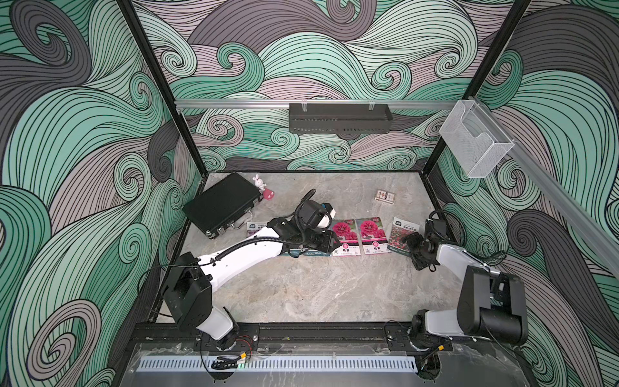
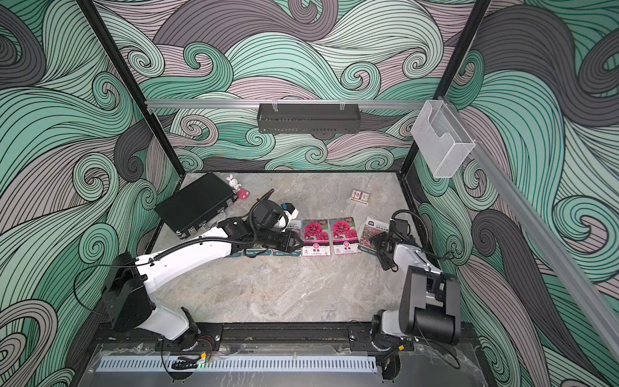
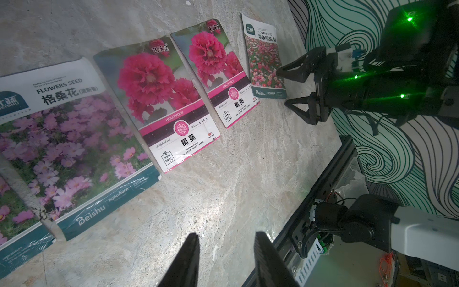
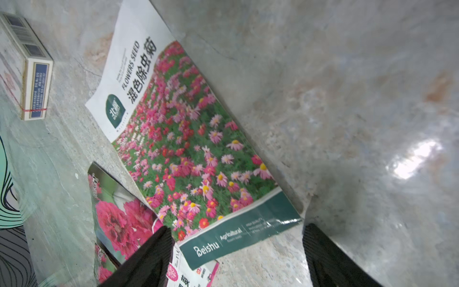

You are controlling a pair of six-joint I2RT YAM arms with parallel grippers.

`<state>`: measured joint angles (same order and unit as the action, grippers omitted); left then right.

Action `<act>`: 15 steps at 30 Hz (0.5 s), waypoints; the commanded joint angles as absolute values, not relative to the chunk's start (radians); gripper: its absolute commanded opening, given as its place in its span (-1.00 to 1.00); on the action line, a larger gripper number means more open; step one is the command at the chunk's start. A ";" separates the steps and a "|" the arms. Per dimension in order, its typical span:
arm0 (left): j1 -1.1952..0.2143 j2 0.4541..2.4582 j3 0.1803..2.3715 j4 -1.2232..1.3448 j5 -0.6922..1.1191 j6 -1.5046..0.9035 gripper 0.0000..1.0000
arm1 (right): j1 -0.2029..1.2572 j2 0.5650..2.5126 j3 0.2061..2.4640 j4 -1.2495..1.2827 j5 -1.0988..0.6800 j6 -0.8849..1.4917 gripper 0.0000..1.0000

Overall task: Arrange the seed packets in a row
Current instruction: Adjust the seed packet at the center of the board.

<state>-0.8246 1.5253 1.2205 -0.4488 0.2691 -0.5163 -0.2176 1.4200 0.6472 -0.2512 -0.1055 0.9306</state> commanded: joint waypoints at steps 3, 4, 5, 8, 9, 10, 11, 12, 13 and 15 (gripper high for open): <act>-0.812 1.506 1.225 -0.454 0.246 -0.517 -0.24 | -0.229 1.485 0.667 -0.266 -0.075 0.899 0.69; -0.811 1.508 1.226 -0.455 0.247 -0.517 -0.24 | -0.231 1.496 0.673 -0.264 -0.075 0.894 0.69; -0.810 1.510 1.227 -0.456 0.246 -0.516 -0.24 | -0.234 1.507 0.682 -0.266 -0.076 0.887 0.69; -0.807 1.513 1.232 -0.462 0.242 -0.514 -0.24 | -0.238 1.533 0.701 -0.266 -0.081 0.863 0.69; -0.806 1.514 1.232 -0.464 0.242 -0.514 -0.24 | -0.240 1.543 0.713 -0.272 -0.083 0.851 0.69; -0.805 1.514 1.232 -0.464 0.240 -0.512 -0.24 | -0.239 1.553 0.723 -0.275 -0.086 0.838 0.69; -0.805 1.516 1.233 -0.465 0.239 -0.512 -0.24 | -0.239 1.561 0.731 -0.278 -0.089 0.828 0.69; -0.804 1.518 1.235 -0.465 0.239 -0.512 -0.24 | -0.240 1.570 0.741 -0.286 -0.090 0.817 0.69; -0.804 1.521 1.236 -0.465 0.239 -0.514 -0.24 | -0.239 1.577 0.749 -0.286 -0.092 0.806 0.69; -0.803 1.525 1.238 -0.468 0.243 -0.514 -0.24 | -0.239 1.593 0.764 -0.294 -0.091 0.791 0.69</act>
<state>-0.8127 1.5257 1.2205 -0.4511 0.2546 -0.5163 -0.2352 1.5528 0.7635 -0.2302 -0.1032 0.8291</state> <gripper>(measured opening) 0.383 0.845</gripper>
